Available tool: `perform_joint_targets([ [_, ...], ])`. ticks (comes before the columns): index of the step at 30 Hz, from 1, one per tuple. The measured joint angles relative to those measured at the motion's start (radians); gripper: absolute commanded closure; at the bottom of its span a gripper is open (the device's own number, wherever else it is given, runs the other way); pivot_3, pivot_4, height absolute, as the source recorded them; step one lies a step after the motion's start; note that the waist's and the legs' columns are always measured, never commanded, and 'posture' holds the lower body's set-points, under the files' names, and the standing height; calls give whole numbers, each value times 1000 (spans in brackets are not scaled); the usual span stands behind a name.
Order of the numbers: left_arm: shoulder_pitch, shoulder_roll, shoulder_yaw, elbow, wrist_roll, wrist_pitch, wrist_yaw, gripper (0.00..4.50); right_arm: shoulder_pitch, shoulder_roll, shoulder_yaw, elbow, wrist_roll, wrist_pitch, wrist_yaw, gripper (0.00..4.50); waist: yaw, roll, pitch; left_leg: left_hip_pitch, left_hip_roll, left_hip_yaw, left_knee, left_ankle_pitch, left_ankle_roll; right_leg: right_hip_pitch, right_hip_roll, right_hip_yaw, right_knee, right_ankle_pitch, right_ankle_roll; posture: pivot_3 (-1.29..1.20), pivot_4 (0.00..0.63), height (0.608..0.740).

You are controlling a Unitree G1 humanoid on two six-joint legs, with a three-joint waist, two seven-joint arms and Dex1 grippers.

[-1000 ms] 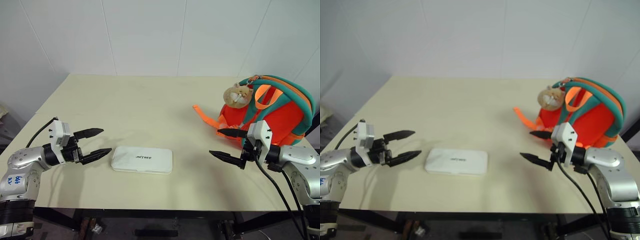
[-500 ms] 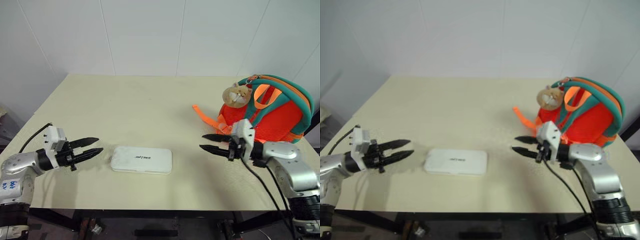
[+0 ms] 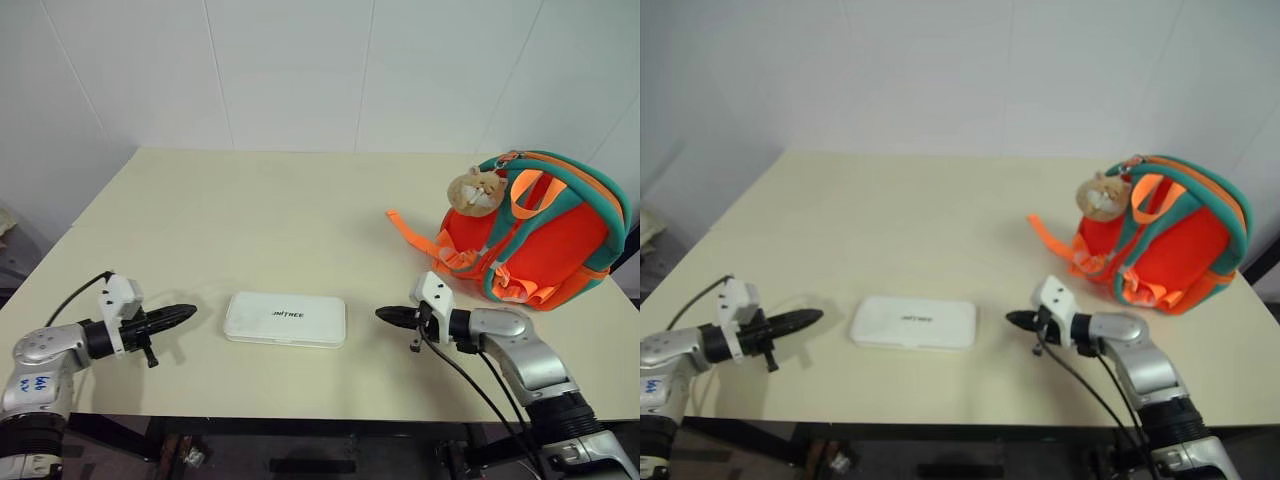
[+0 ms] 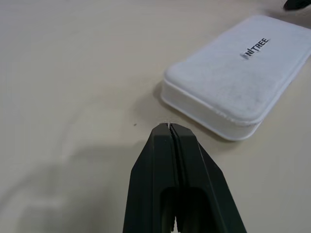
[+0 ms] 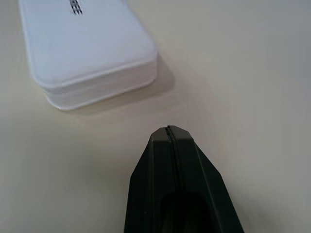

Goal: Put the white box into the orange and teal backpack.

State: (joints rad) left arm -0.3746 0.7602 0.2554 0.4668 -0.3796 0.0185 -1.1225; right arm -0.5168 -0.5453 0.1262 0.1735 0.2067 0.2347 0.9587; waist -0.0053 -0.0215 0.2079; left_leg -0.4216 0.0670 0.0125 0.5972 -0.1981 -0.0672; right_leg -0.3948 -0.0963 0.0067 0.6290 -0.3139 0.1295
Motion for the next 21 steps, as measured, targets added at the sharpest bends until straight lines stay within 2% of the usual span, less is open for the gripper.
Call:
perform_joint_targets([
  [6, -37, -57, -35, 8, 1, 20, 11, 4448, -31, 51, 37, 11, -33, 7, -17, 4500, 0, 0, 0, 0, 0, 0, 0, 0, 0, 0, 0, 0, 1, 0, 0, 0, 150, 740],
  [21, -52, -115, -98, 0, 10, 75, 0, 4448, -5, 69, 66, -75, -44, 122, -37, 4500, 3, 0, 0, 0, 0, 0, 2, 0, 0, 0, 0, 0, 1, 0, 1, 0, 150, 740],
])
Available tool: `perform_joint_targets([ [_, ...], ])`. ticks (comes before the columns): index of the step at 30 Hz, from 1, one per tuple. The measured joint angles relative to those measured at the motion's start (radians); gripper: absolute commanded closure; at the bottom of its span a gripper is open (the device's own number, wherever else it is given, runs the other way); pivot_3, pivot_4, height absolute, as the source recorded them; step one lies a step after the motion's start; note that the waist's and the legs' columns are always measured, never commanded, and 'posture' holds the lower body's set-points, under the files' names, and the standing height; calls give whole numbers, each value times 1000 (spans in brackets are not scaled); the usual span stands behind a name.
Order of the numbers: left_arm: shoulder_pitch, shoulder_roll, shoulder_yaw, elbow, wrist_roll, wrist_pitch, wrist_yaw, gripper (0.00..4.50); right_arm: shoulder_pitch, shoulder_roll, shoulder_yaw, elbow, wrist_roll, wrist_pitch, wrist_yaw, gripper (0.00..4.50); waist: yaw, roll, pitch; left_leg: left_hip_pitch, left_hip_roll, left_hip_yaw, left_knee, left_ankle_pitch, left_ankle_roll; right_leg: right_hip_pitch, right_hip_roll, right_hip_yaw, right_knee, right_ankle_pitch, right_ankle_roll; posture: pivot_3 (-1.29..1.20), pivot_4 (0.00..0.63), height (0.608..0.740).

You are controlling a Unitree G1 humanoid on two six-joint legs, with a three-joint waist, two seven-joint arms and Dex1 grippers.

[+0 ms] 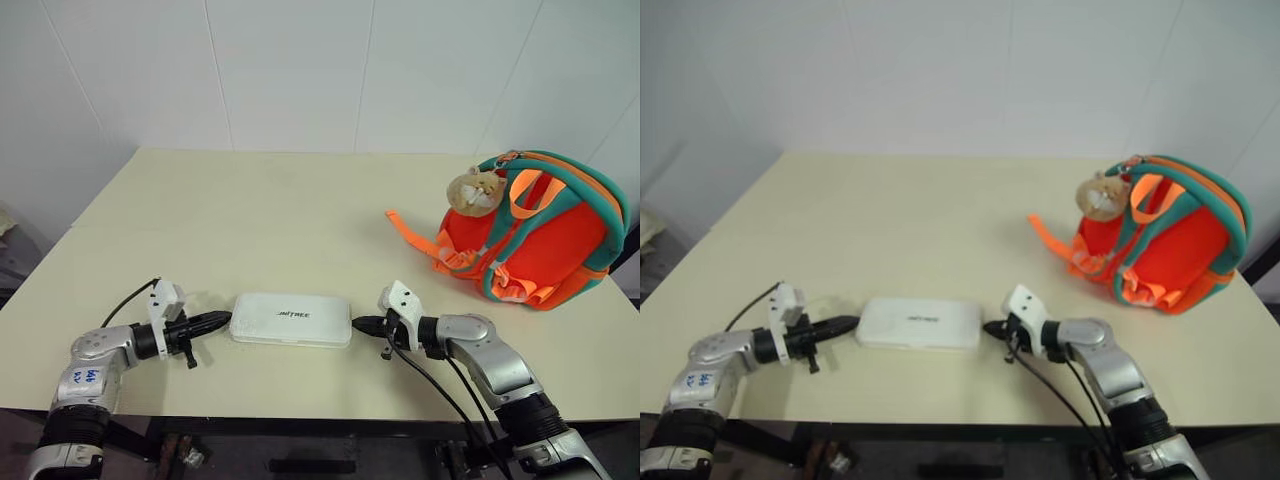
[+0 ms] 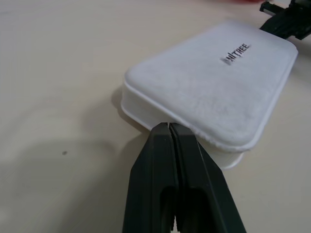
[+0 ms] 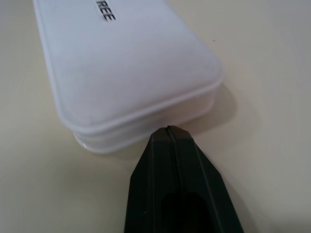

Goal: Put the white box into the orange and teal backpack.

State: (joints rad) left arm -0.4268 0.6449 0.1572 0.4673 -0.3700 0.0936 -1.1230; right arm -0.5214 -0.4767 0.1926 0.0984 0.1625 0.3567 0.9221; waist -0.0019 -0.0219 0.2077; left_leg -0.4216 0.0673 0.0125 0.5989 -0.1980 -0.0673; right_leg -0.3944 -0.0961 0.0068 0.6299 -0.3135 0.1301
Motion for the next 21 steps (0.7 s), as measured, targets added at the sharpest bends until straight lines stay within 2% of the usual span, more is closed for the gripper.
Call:
perform_joint_targets([
  [15, -27, -103, -69, -23, 6, 17, 7, 4448, 2, -154, -42, 89, -3, -77, 85, 4500, 2, 0, 0, 0, 0, 0, 5, -1, 1, 2, 0, 0, -1, 2, 2, 0, 150, 740],
  [21, -37, -130, -94, -24, 11, 17, 8, 4448, -22, -166, -50, 160, -5, -120, 104, 4500, -1, -1, 0, 0, 0, 0, 8, -1, 2, 3, 0, 1, -2, 5, 2, 0, 150, 740],
])
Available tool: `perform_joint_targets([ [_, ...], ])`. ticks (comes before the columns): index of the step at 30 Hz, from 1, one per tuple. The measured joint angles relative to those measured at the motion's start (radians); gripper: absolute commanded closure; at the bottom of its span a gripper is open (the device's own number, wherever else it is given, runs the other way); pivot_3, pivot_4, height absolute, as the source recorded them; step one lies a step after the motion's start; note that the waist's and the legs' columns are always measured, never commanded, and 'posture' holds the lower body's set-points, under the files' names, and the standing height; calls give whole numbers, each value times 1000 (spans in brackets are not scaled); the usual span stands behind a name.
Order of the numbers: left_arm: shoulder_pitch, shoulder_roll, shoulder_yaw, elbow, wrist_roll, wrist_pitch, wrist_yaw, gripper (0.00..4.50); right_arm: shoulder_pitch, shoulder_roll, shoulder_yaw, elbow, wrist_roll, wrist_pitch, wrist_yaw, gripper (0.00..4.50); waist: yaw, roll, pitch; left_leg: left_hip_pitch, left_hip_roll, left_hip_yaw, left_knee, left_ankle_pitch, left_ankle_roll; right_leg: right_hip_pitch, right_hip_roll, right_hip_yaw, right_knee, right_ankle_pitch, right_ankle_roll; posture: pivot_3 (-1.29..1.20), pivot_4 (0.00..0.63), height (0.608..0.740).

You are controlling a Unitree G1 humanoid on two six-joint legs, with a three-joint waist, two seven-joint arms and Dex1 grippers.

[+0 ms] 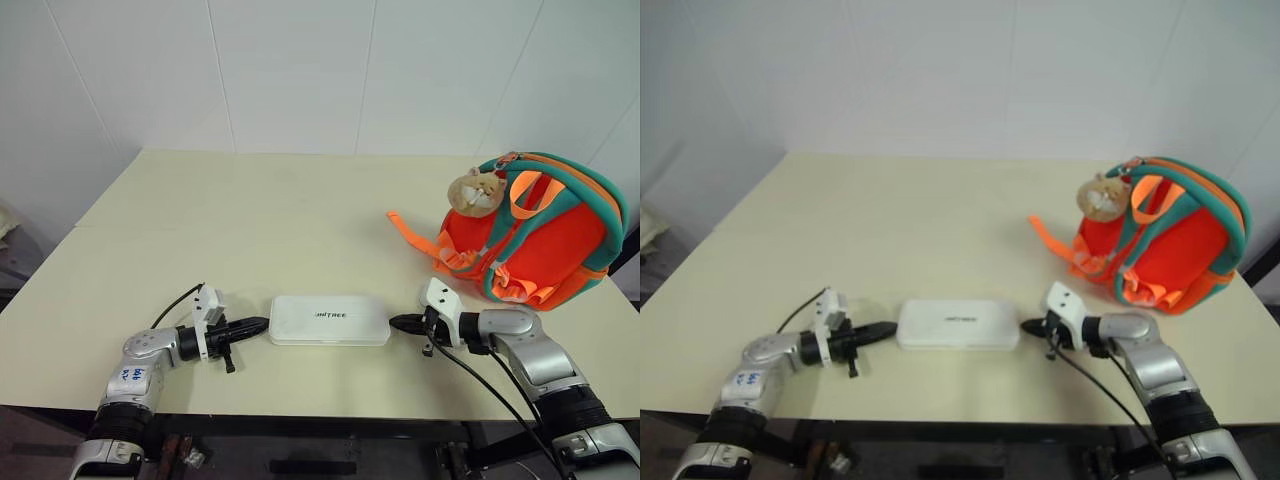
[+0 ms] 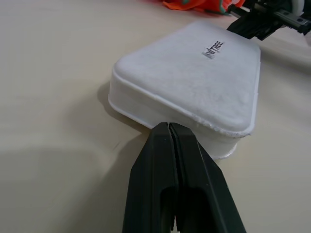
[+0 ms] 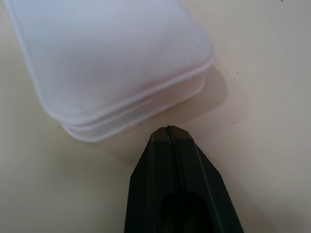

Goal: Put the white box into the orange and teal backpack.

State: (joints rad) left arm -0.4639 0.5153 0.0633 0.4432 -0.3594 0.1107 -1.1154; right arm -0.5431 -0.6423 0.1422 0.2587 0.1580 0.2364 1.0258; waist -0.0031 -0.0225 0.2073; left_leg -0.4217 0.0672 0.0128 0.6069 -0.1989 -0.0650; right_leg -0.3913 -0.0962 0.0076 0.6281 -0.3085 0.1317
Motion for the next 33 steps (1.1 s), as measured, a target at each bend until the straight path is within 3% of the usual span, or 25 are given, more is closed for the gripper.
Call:
perform_joint_targets([
  [10, -6, -10, -3, 2, 12, -8, 0, 4448, -6, 2, 0, 17, 1, -14, 7, 4500, 0, 0, 0, 0, 0, 0, 1, 0, 0, 0, 0, 0, 0, 1, 0, 0, 150, 740],
  [15, -5, 54, 6, 6, 28, -31, 2, 4448, 18, -44, -11, -22, 29, 31, 57, 4500, 0, 0, 0, -1, 0, 0, 0, 0, 0, 0, 0, 0, -1, 1, 0, 0, 150, 740],
  [21, -5, 125, 55, 24, 30, -30, 8, 4500, 40, -129, -41, -18, 30, 54, 95, 2610, 0, 0, 0, -1, 0, 1, 0, -1, 1, -1, 0, 0, -1, 1, 0, 0, 150, 740],
  [24, 5, 142, 57, -12, 9, 45, -3, 3891, 43, -159, -53, -17, 31, 82, 113, 1540, 0, 0, 0, -1, 0, 1, 0, -1, 1, -1, 0, 0, -2, 0, -1, 0, 150, 740],
  [28, 23, 184, 74, -136, -118, 339, -38, 2640, 29, -188, -96, -56, 115, 293, 142, 159, -1, 0, 0, -1, 0, 1, -1, -1, 1, -2, 0, 1, -1, 0, -1, 0, 150, 740],
  [33, 10, 241, 71, -153, -181, 571, -73, 1066, -14, -215, -103, -181, 210, 518, 167, 0, -11, 1, 1, -1, 1, 1, -2, -1, 1, -2, 0, 1, -1, 0, -1, 0, 150, 740],
])
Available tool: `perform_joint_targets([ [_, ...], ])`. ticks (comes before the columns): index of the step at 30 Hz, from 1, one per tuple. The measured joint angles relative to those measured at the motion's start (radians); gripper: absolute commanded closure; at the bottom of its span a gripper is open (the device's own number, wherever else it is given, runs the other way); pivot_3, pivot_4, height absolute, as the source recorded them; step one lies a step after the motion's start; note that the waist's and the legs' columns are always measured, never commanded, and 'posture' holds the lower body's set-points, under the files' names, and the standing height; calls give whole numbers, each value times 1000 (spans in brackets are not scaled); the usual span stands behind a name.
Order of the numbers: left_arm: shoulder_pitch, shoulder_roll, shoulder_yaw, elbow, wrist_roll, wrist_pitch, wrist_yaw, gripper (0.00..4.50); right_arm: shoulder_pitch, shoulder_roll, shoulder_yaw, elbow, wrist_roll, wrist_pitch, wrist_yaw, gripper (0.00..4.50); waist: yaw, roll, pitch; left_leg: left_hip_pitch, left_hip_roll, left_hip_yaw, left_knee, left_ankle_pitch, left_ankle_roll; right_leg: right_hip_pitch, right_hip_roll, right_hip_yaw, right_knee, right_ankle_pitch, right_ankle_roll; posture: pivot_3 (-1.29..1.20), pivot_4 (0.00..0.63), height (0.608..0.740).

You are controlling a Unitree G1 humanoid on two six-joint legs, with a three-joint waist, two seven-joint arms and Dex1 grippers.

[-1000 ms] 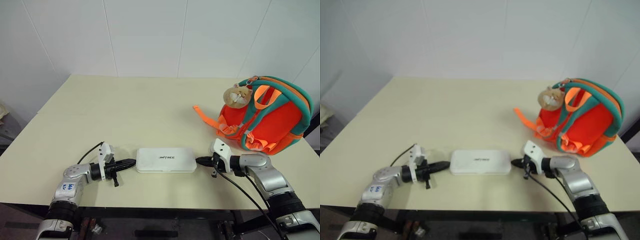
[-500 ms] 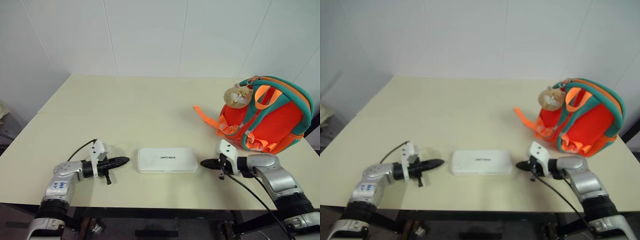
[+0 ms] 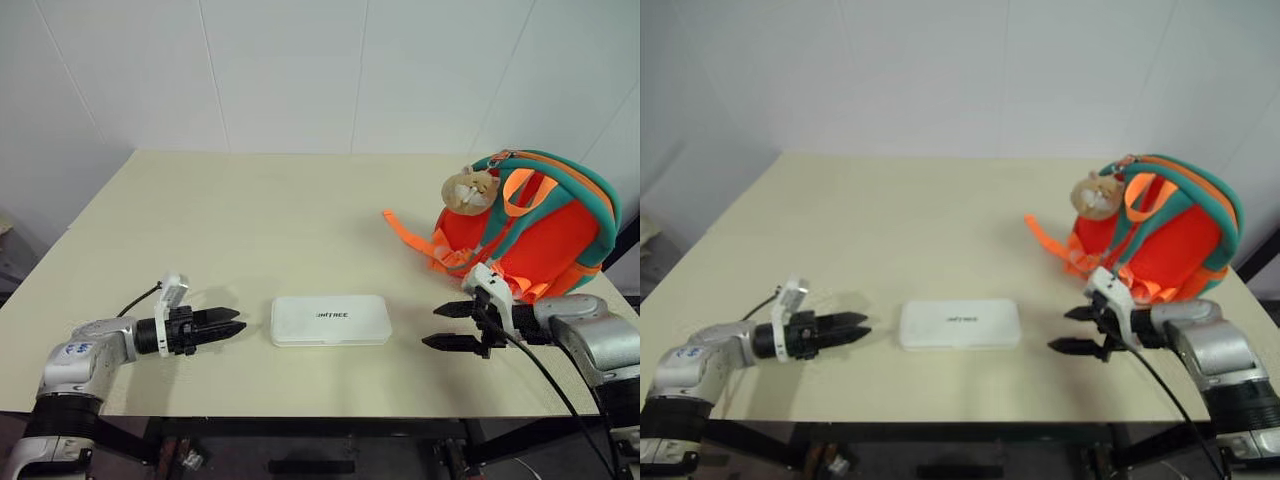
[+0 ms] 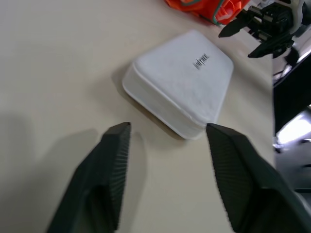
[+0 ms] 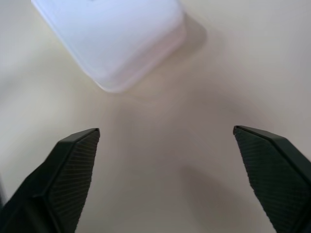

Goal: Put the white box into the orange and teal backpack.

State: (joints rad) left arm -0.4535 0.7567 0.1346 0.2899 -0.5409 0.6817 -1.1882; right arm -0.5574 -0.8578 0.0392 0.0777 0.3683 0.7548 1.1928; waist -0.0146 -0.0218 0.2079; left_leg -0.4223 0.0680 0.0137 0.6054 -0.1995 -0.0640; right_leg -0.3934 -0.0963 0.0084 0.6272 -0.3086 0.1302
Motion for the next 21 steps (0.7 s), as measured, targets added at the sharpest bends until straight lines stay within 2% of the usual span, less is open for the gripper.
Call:
perform_joint_targets([
  [3, -33, 8, -24, 37, 0, 82, -3, 123, -49, 31, -2, -20, 43, 141, -47, 0, -2, 0, 0, 0, 0, 0, 0, 0, 0, 0, 0, 0, 0, 0, -1, 0, 150, 740],
  [4, -42, 4, -31, 42, 0, 101, 5, 23, -57, 40, -3, -28, 54, 173, -61, 0, -2, 0, 0, 0, 0, 0, 0, 0, 0, 0, 0, 0, 0, 0, -1, 0, 150, 740],
  [10, -132, -94, -34, 84, -6, 213, 102, 23, -115, 105, 1, -16, 87, 309, -132, 0, 12, 0, 0, -2, 0, 0, 0, 0, 1, 0, 0, 0, -1, 0, 0, 0, 150, 740],
  [16, -197, -150, -33, 113, -41, 367, 137, 23, -124, 130, 34, -12, 95, 354, -150, 0, 11, 0, 0, -2, 0, 0, 0, -1, 1, -1, 0, 0, -1, 0, 0, 0, 150, 740],
  [21, -227, -192, -35, 124, -46, 424, 165, 23, -132, 140, 42, -11, 105, 375, -158, 0, 11, 0, 0, -1, 0, 0, 1, -1, 1, 0, 0, 0, 0, 0, 0, 0, 150, 740],
])
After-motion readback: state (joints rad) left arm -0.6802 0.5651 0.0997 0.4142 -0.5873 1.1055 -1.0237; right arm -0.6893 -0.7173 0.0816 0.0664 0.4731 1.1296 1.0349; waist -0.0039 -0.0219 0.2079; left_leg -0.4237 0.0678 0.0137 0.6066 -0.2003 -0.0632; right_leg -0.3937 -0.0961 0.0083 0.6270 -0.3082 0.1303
